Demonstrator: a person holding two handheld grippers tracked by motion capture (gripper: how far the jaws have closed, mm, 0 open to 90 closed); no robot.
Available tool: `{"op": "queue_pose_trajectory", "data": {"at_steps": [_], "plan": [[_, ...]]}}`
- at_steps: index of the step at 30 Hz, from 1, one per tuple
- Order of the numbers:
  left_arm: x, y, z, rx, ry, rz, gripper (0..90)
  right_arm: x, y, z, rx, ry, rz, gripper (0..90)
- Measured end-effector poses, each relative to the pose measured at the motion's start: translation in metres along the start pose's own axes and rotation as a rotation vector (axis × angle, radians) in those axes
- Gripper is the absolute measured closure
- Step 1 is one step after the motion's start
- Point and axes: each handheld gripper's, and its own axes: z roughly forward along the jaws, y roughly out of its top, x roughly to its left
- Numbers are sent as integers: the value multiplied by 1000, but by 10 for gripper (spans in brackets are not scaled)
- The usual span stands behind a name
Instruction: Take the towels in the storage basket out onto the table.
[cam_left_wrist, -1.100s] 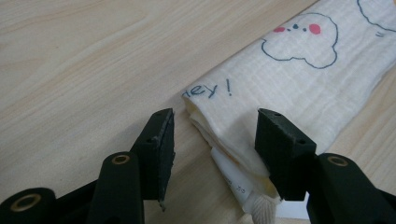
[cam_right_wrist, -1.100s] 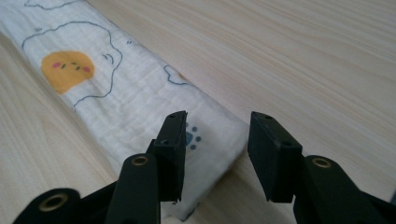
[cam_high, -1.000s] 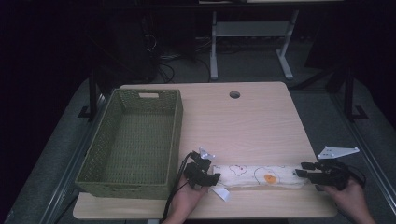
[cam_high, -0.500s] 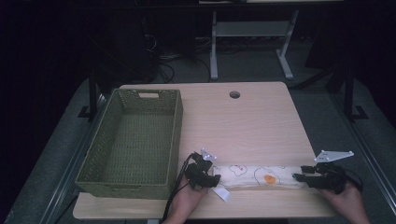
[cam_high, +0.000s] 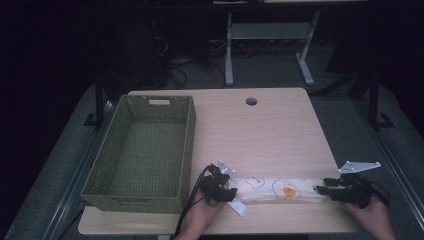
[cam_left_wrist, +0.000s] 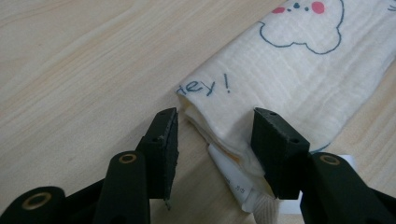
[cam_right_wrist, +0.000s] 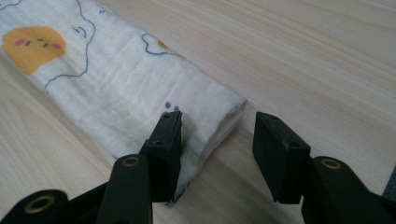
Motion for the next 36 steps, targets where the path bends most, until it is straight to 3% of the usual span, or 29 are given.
{"op": "queue_pose_trajectory", "data": {"at_steps": [6, 11, 14, 15, 23, 28, 32, 36], "plan": [[2, 5, -4, -15, -36, -39, 484, 2, 4, -3, 8, 4, -2, 510], [-2, 6, 3, 19, -18, -15, 480, 6, 5, 3, 31, -3, -14, 523], [-6, 4, 3, 2, -5, -3, 497, 9, 5, 5, 21, -14, -24, 543], [-6, 3, 3, 7, -1, 22, 510, 9, 4, 5, 22, -14, -22, 559], [-10, 1, 3, -11, -38, 37, 692, 15, 5, 7, 17, 8, -30, 737], [-8, 0, 4, -20, -80, 17, 795, 19, 9, 10, 15, 14, -52, 812], [-5, -2, 3, -33, -101, -11, 815, 15, 12, 9, 30, 40, -47, 829], [-5, -2, -6, -58, -114, -33, 820, 10, 15, 7, 20, 37, -32, 832]]}}
